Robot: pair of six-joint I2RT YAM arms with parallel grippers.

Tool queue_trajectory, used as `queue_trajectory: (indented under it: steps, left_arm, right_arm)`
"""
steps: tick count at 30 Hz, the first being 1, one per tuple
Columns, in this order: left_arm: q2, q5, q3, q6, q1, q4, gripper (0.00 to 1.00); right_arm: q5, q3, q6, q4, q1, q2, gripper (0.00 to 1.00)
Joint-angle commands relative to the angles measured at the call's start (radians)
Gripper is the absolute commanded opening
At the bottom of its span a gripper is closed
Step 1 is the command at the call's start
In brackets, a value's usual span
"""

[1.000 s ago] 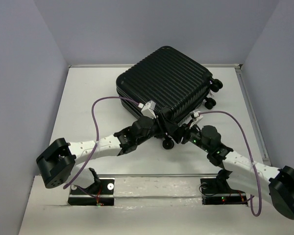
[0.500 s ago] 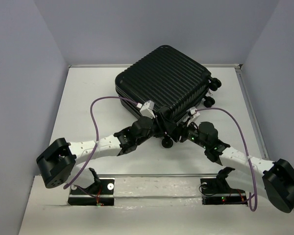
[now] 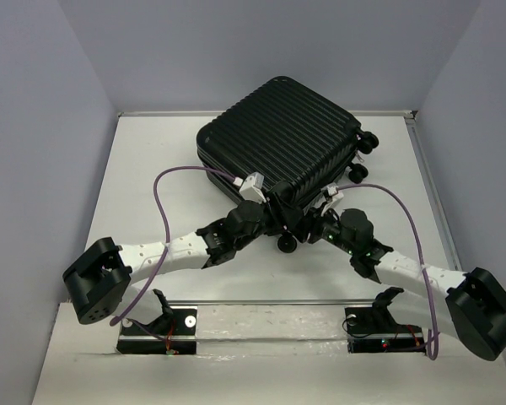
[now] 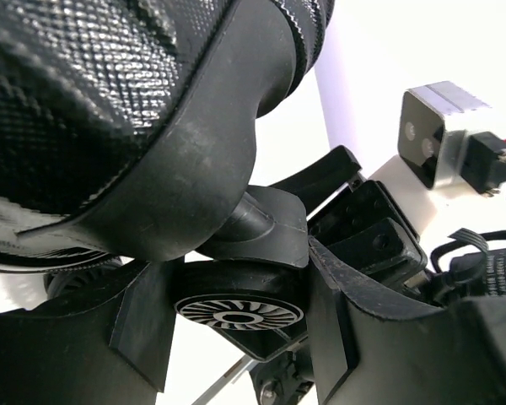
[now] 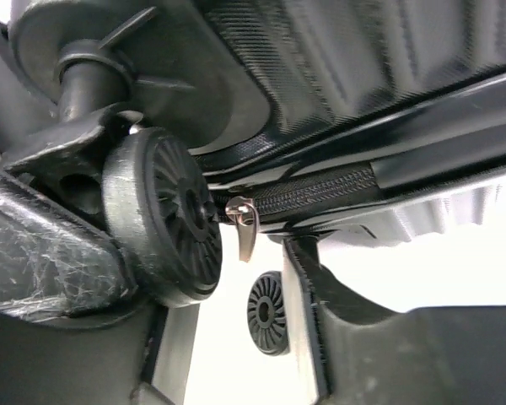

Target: Pack the luggage

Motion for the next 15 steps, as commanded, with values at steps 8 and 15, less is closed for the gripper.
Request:
queue_trajectory:
  steps: [8, 15]
  left_arm:
    - [-0.049, 0.041, 0.01, -0.004, -0.027, 0.118, 0.06]
    - [-0.07, 0.026, 0.007, 0.003, -0.027, 0.115, 0.06]
  right_arm:
    - [0.231, -0.091, 0.052, -0.008, -0.036, -0.097, 0.52]
    - [0.212, -0.146, 0.113, -0.026, -0.093, -0.11, 0.51]
